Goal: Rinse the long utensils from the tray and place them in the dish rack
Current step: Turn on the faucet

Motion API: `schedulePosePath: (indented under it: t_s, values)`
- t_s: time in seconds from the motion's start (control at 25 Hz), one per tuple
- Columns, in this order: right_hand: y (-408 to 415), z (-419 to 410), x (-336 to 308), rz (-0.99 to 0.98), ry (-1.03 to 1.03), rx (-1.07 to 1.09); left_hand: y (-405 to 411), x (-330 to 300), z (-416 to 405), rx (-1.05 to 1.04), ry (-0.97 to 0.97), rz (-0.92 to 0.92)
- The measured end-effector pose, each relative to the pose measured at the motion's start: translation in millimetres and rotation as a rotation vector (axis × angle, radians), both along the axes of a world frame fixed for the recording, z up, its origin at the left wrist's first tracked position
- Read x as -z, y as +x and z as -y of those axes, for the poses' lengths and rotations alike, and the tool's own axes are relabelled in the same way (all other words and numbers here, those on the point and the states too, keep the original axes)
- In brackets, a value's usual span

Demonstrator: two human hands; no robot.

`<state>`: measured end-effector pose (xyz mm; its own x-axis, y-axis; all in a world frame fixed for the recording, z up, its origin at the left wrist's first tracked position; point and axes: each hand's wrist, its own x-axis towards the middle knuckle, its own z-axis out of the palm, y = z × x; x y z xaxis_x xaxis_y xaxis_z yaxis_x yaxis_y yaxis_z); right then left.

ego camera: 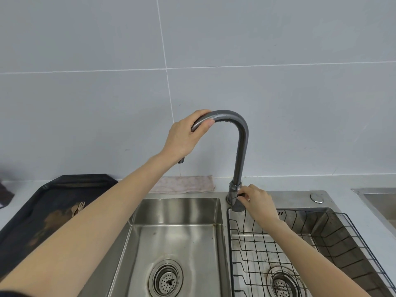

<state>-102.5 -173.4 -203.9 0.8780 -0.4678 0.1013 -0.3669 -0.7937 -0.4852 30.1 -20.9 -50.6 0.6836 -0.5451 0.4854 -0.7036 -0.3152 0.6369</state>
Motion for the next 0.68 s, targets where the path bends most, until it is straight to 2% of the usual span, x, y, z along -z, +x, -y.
schedulePosePath:
  t_s: [0.2, 0.68]
  values:
    - [-3.9, -1.9, 1.5, -0.065, -0.064, -0.034, -1.6, -0.2, 0.0, -0.001, -0.007, 0.001]
    - [-7.3, -5.9, -1.1, -0.051, -0.082, -0.025, -7.7, 1.6, -0.9, -0.034, 0.007, 0.012]
